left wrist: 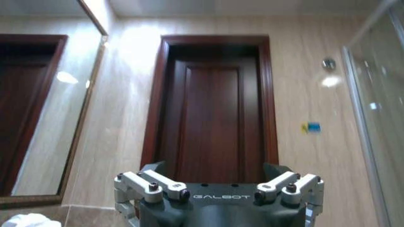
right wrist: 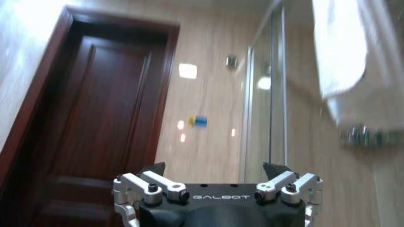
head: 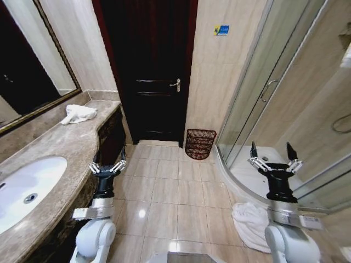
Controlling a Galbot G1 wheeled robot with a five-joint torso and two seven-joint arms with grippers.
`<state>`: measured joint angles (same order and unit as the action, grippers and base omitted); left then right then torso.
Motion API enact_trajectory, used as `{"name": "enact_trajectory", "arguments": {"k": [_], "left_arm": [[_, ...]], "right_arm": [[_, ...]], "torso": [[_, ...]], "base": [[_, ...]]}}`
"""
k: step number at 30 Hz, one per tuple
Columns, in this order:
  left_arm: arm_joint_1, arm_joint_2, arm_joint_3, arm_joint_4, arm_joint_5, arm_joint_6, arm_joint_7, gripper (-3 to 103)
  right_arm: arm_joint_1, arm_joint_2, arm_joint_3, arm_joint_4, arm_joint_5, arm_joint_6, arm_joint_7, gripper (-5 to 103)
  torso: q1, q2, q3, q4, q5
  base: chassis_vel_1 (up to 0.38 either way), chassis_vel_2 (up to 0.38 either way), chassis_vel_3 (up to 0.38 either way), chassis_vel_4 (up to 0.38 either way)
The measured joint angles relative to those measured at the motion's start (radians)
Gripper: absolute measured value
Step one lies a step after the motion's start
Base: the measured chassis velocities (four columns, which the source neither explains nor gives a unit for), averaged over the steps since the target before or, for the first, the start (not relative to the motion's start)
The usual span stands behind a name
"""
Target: Discard the used towel into the hamper.
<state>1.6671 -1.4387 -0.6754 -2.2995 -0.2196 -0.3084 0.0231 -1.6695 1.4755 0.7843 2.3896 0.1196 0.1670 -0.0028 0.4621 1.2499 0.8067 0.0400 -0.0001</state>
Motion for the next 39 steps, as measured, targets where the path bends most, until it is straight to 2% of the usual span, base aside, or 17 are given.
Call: {"name": "enact_trajectory", "arguments": {"k": [2, 3, 4, 5, 6, 7, 12, 20, 24, 27, 30, 32, 37, 39], "left_arm": [[0.009, 0.013, -0.002, -0.003, 0.001, 0.055, 0.001, 100], [0.018, 0.027, -0.001, -0.005, -0.019, 0.108, 0.007, 100], [0.018, 0.027, -0.001, -0.005, -0.019, 0.108, 0.007, 100], [0.033, 0.052, 0.005, -0.008, -0.060, 0.228, 0.012, 100], [0.034, 0.066, 0.008, -0.007, -0.078, 0.297, 0.014, 100], [0.033, 0.067, 0.008, -0.011, -0.082, 0.316, 0.014, 100], [0.032, 0.061, 0.008, -0.026, -0.086, 0.321, 0.009, 100], [0.034, 0.034, 0.004, -0.086, -0.105, 0.323, -0.046, 100], [0.030, 0.016, 0.007, -0.097, -0.092, 0.285, -0.088, 100], [0.026, 0.005, 0.010, -0.096, -0.084, 0.263, -0.097, 100], [0.022, 0.001, 0.007, -0.089, -0.061, 0.232, -0.095, 100], [0.018, 0.001, -0.005, -0.076, -0.017, 0.203, -0.085, 100], [0.019, -0.005, -0.012, -0.070, 0.027, 0.192, -0.087, 100], [0.016, -0.008, -0.021, -0.061, 0.062, 0.164, -0.070, 100]], "right_arm": [[-0.013, -0.012, -0.001, 0.001, 0.018, -0.038, -0.002, 100], [-0.020, -0.021, 0.002, 0.001, 0.039, -0.057, -0.015, 100], [-0.020, -0.021, 0.002, 0.001, 0.039, -0.057, -0.015, 100], [-0.028, -0.032, 0.009, 0.002, 0.067, -0.096, -0.045, 100], [-0.034, -0.026, 0.005, -0.010, 0.074, -0.115, -0.059, 100], [-0.037, -0.014, -0.006, -0.029, 0.074, -0.105, -0.059, 100], [-0.044, 0.012, -0.028, -0.063, 0.059, -0.060, -0.062, 100], [-0.044, 0.035, -0.031, -0.085, 0.008, -0.003, -0.061, 100], [-0.039, 0.052, -0.043, -0.080, -0.009, -0.018, -0.056, 100], [-0.032, 0.057, -0.063, -0.073, -0.013, -0.030, -0.055, 100], [-0.023, 0.062, -0.084, -0.062, -0.017, -0.046, -0.056, 100], [-0.017, 0.065, -0.101, -0.053, -0.021, -0.056, -0.056, 100], [-0.016, 0.069, -0.110, -0.051, -0.023, -0.060, -0.056, 100], [-0.015, 0.072, -0.110, -0.051, -0.024, -0.061, -0.055, 100]], "torso": [[0.000, 0.000, 0.000, 0.0000, -0.0001], [0.000, 0.000, 0.000, 0.0001, 0.0001], [0.000, 0.000, 0.000, 0.0001, 0.0001], [0.000, 0.000, 0.000, 0.0003, -0.0001], [0.000, 0.000, 0.000, 0.0001, -0.0003], [0.000, 0.000, 0.000, 0.0001, -0.0002], [0.000, 0.000, 0.000, 0.0001, 0.0001], [0.000, 0.000, 0.000, 0.0001, 0.0001], [0.000, 0.000, 0.000, 0.0000, 0.0001], [0.000, 0.000, 0.000, 0.0001, 0.0000], [0.000, 0.000, 0.000, 0.0002, 0.0000], [0.000, 0.000, 0.000, 0.0001, 0.0000], [0.000, 0.000, 0.000, 0.0001, 0.0000], [0.000, 0.000, 0.000, 0.0002, 0.0000]], "base": [[0.000, 0.000, 0.000, 0.000], [0.000, 0.000, 0.000, 0.000], [0.000, 0.000, 0.000, 0.000], [0.000, 0.000, 0.000, 0.000], [0.000, 0.000, 0.000, 0.000], [0.000, 0.000, 0.000, 0.000], [0.000, 0.000, 0.000, 0.000], [0.000, 0.000, 0.000, 0.000], [0.000, 0.000, 0.000, 0.000], [0.000, 0.000, 0.000, 0.000], [0.000, 0.000, 0.000, 0.000], [0.000, 0.000, 0.000, 0.000], [0.000, 0.000, 0.000, 0.000], [0.000, 0.000, 0.000, 0.000]]}}
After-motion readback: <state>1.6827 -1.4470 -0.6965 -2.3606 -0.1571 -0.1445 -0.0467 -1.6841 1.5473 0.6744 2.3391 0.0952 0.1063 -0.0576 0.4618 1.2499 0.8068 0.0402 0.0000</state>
